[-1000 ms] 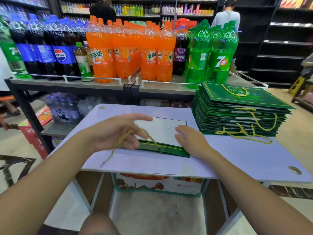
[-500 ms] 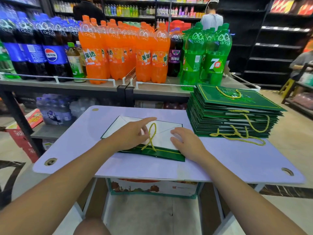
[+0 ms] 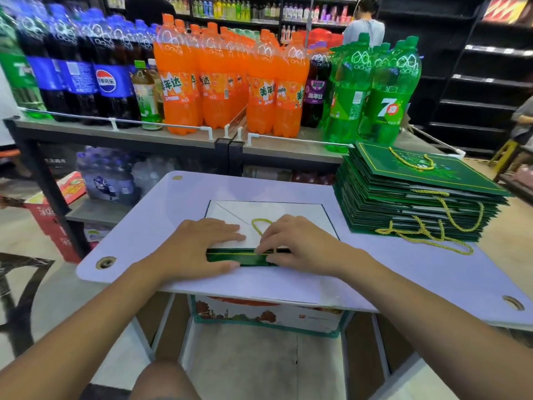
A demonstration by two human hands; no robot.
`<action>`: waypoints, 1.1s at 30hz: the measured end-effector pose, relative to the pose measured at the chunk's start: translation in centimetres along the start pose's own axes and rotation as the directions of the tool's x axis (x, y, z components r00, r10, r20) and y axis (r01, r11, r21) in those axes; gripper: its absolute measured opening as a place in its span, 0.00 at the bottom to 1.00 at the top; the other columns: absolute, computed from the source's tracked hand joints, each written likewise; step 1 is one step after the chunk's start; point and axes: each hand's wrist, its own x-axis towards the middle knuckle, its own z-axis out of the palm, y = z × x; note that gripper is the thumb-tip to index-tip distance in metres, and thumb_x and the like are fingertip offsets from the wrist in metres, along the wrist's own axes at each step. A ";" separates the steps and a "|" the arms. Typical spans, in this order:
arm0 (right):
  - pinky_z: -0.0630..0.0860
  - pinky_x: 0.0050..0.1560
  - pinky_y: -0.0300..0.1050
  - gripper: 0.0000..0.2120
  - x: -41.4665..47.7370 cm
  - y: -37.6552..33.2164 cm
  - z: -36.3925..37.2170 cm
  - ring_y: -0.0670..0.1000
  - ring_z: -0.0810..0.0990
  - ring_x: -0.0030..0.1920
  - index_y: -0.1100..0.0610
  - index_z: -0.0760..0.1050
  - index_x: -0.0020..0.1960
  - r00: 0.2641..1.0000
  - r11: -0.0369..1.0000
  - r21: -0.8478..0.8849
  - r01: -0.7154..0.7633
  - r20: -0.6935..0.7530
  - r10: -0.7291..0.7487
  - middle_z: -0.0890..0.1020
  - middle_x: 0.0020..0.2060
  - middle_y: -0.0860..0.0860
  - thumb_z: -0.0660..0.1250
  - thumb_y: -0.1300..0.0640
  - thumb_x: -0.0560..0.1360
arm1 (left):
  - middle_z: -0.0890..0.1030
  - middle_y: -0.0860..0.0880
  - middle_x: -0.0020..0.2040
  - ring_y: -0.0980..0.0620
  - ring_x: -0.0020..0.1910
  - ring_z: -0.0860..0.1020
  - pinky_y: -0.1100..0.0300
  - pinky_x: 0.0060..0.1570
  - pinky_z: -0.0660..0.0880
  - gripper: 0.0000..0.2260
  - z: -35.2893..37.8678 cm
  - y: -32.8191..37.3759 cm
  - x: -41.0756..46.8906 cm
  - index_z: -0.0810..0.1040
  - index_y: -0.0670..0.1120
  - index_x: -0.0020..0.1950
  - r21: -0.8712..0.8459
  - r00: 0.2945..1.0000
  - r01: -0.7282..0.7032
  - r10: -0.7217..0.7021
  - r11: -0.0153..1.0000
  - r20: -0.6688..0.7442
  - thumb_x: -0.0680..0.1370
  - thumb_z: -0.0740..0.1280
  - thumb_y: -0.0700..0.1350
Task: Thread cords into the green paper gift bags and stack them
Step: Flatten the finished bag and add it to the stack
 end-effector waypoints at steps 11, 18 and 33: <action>0.77 0.56 0.37 0.07 -0.4 0.1 -1.3 0.40 0.81 0.54 0.51 0.87 0.52 0.977 0.969 0.193 -0.154 0.176 0.121 0.85 0.55 0.43 0.72 0.57 0.77 | 0.72 0.68 0.72 0.65 0.75 0.64 0.48 0.74 0.61 0.21 0.6 0.1 -0.9 0.77 0.69 0.64 -0.108 0.989 -0.054 0.039 0.993 -0.140 0.74 0.64 0.72; 0.73 0.37 0.38 0.05 1.9 -1.4 -1.9 0.45 0.79 0.37 0.44 0.77 0.48 0.974 0.951 0.214 -0.222 0.097 0.206 0.83 0.40 0.42 0.69 0.54 0.77 | 0.77 0.66 0.68 0.66 0.72 0.68 0.51 0.75 0.63 0.13 0.7 0.3 -1.2 0.83 0.65 0.58 -0.155 0.975 -0.119 0.086 0.981 -0.206 0.76 0.69 0.65; 0.66 0.42 0.30 0.06 5.7 -2.6 -2.9 0.38 0.75 0.41 0.49 0.85 0.52 0.952 0.997 0.039 -0.064 0.302 0.049 0.76 0.41 0.39 0.69 0.55 0.80 | 0.81 0.64 0.64 0.64 0.68 0.73 0.58 0.68 0.72 0.14 0.3 0.7 -1.4 0.84 0.62 0.58 -0.142 0.967 -0.136 0.100 0.980 -0.234 0.77 0.67 0.64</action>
